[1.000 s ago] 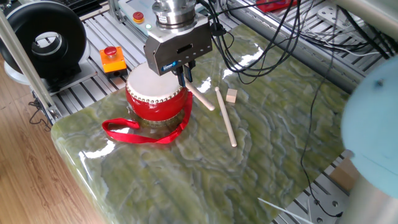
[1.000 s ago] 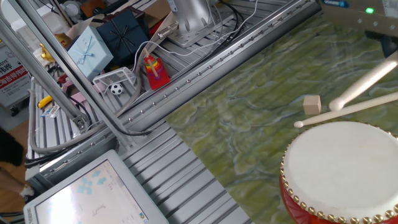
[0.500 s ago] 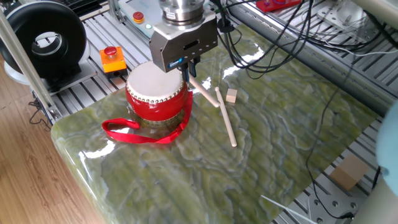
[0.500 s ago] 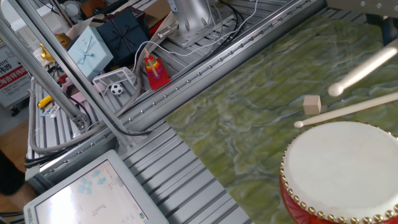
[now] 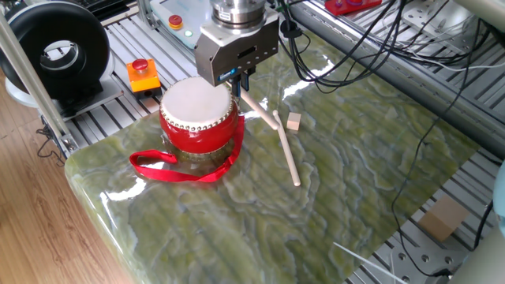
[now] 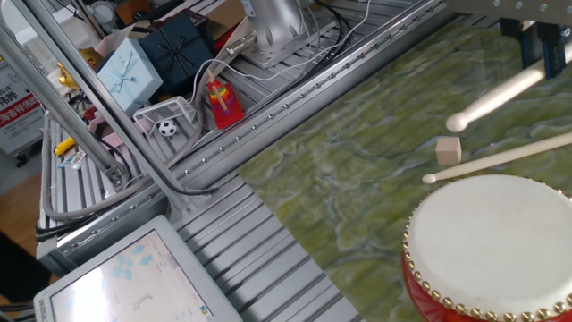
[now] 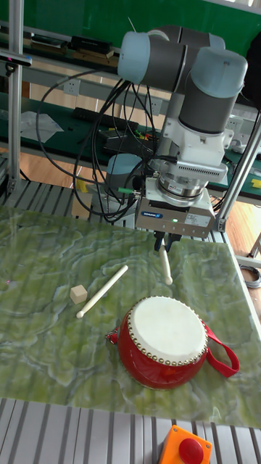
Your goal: Play the drum
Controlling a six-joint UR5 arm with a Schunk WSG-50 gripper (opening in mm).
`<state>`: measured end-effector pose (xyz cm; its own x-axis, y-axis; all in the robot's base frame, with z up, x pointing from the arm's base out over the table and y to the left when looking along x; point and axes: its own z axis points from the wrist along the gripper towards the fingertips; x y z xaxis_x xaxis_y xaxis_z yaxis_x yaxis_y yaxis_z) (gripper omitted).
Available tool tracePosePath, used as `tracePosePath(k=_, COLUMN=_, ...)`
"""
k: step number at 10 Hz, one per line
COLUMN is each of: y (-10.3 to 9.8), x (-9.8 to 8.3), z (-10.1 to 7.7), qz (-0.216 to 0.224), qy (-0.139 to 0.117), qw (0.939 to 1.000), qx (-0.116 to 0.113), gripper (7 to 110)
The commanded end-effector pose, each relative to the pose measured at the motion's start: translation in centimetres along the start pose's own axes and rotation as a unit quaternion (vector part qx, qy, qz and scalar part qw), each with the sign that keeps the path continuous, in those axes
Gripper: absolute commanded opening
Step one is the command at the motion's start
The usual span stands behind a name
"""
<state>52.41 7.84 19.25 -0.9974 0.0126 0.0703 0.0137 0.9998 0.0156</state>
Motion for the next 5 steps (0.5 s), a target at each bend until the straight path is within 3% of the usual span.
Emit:
tracePosePath(k=1, y=0.2, x=-0.18, z=-0.61, qz=0.0, qy=-0.004, qw=0.9999, qx=-0.01, gripper=7)
tracePosePath(k=5, y=-0.05, x=0.06, z=-0.7, qz=-0.003, qy=0.0, qw=1.0, qx=-0.004, gripper=7)
